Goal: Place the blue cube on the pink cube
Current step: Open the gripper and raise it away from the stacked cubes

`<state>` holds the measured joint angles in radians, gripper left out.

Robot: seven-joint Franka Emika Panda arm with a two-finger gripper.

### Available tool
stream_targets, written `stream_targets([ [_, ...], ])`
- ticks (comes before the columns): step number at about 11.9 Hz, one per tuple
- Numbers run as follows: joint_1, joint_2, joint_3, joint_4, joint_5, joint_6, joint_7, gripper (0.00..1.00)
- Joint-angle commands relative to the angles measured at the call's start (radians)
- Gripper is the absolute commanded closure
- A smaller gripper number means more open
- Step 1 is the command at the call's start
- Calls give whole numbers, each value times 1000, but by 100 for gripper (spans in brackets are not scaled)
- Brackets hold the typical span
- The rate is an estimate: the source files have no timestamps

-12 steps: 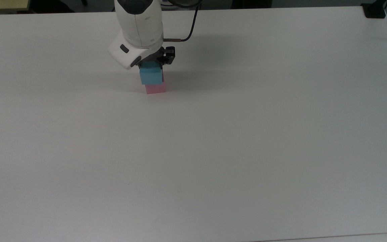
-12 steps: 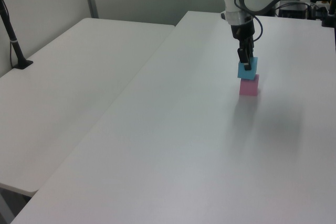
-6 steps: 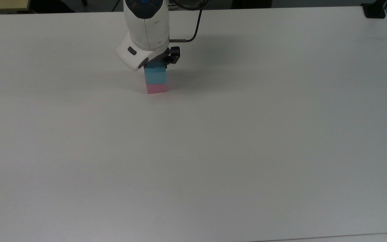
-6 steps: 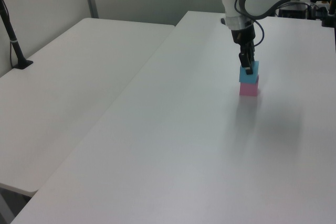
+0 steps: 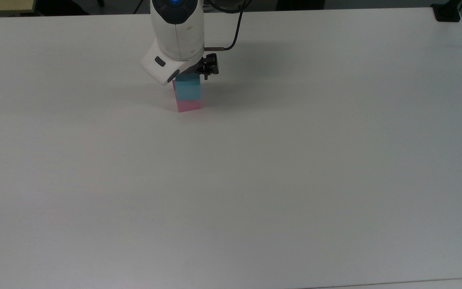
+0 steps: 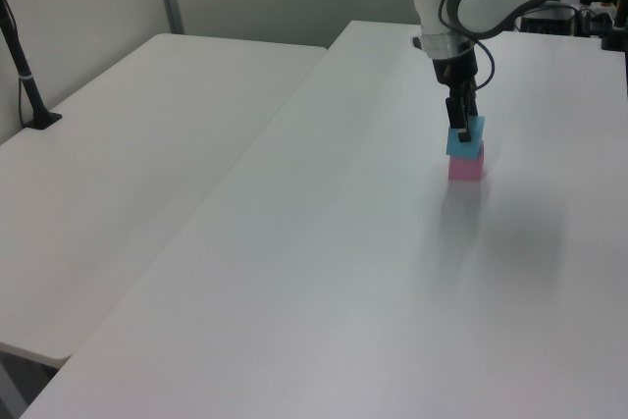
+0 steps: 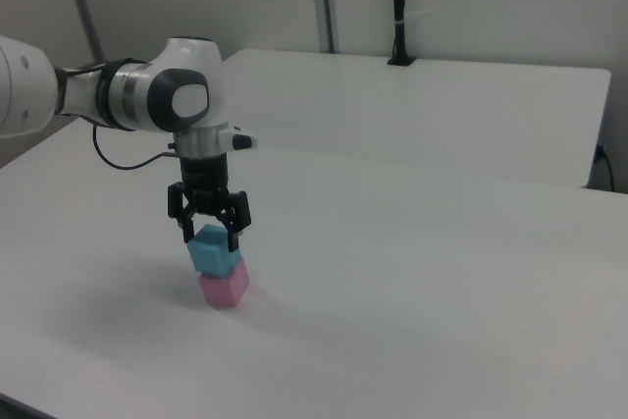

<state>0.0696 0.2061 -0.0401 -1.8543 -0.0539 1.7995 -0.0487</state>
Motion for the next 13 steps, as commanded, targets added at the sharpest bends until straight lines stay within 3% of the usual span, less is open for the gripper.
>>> stream_targets([
  [1, 4, -22, 3, -28, -6, 31, 24, 0],
  [7, -7, -97, 9, 32, 3, 87, 136, 0],
  [13, -56, -155, 0, 248, 8, -43, 151, 0],
])
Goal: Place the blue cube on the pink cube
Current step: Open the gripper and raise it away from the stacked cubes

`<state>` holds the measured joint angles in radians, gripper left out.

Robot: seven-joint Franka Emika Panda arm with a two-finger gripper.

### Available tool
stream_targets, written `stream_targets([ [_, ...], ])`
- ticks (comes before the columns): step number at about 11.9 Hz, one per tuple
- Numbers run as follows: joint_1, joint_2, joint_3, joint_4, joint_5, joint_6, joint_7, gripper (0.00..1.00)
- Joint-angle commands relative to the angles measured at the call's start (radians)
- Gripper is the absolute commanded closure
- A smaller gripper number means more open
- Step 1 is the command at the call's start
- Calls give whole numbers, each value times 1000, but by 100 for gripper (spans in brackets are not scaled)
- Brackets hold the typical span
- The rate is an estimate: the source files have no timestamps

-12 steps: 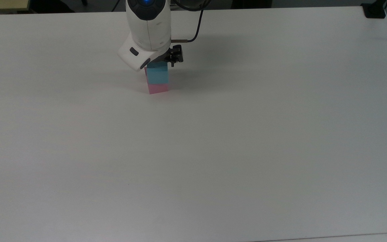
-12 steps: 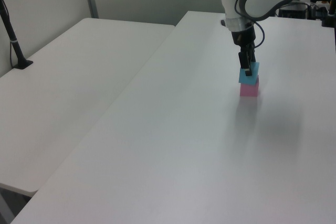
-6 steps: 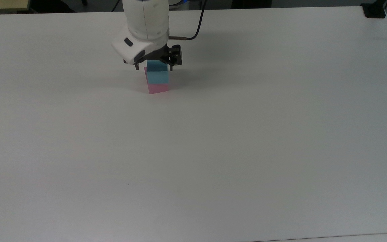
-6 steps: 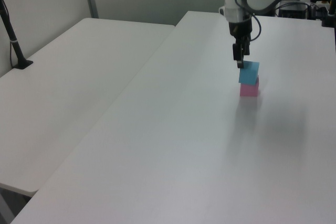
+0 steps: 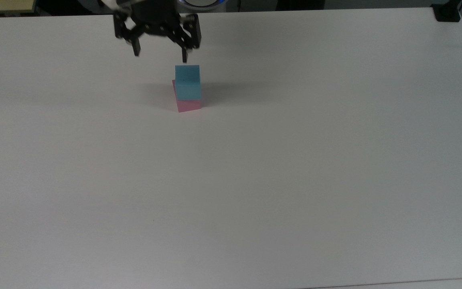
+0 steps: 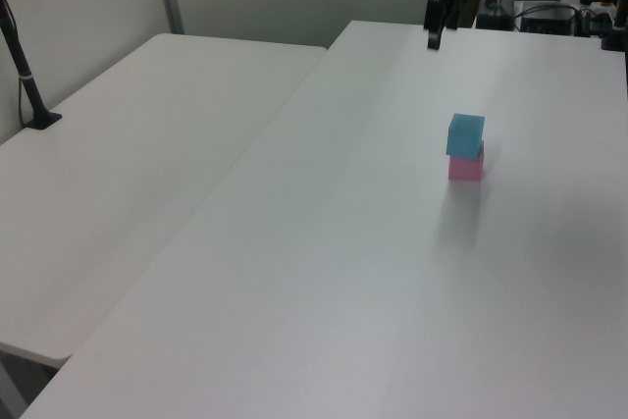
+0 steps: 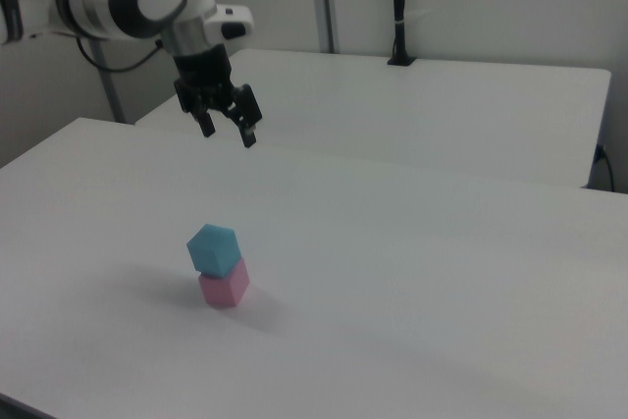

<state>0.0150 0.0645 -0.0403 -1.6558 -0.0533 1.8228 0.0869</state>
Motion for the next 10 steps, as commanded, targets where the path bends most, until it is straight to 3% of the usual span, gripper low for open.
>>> stream_targets([
  [1, 0, -12, 8, 62, 9, -79, 16, 0],
  [5, -1, -15, -12, 106, 87, -160, -28, 0],
  [10, 0, -19, -20, 105, 98, -172, -47, 0],
])
